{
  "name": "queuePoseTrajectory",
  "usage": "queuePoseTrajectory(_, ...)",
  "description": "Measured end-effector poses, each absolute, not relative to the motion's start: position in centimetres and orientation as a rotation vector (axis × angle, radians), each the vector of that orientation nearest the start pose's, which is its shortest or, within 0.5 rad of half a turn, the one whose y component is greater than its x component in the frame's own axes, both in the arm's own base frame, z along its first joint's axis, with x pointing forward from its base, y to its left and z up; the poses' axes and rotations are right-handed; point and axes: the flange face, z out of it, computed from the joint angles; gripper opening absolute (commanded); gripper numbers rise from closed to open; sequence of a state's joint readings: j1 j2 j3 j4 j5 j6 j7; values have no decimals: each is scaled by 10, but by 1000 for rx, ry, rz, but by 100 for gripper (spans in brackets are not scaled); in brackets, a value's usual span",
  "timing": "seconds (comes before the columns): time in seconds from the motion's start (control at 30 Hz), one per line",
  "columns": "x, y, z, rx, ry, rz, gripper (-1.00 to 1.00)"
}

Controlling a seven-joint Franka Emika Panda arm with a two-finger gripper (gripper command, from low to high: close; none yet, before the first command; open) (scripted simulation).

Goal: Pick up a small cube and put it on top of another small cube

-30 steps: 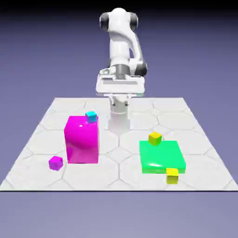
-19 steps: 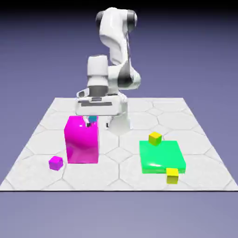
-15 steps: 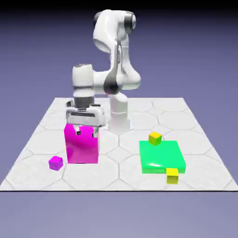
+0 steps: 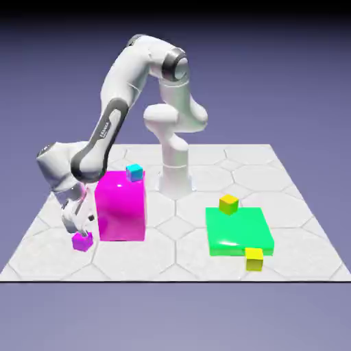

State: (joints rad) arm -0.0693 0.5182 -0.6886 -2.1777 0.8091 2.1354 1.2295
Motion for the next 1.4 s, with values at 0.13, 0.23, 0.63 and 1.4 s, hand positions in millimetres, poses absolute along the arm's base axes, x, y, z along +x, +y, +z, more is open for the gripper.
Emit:
queuePoseTrajectory(0.13, 365, -376, 159, -590, 2779, 551, 0)
queuePoseTrajectory(0.23, 369, -362, 114, -588, 2780, 552, -100)
queuePoseTrajectory(0.63, 417, -339, 181, -1333, 2654, 614, -100)
queuePoseTrajectory(1.4, 551, 169, 204, -3428, -120, 590, -100)
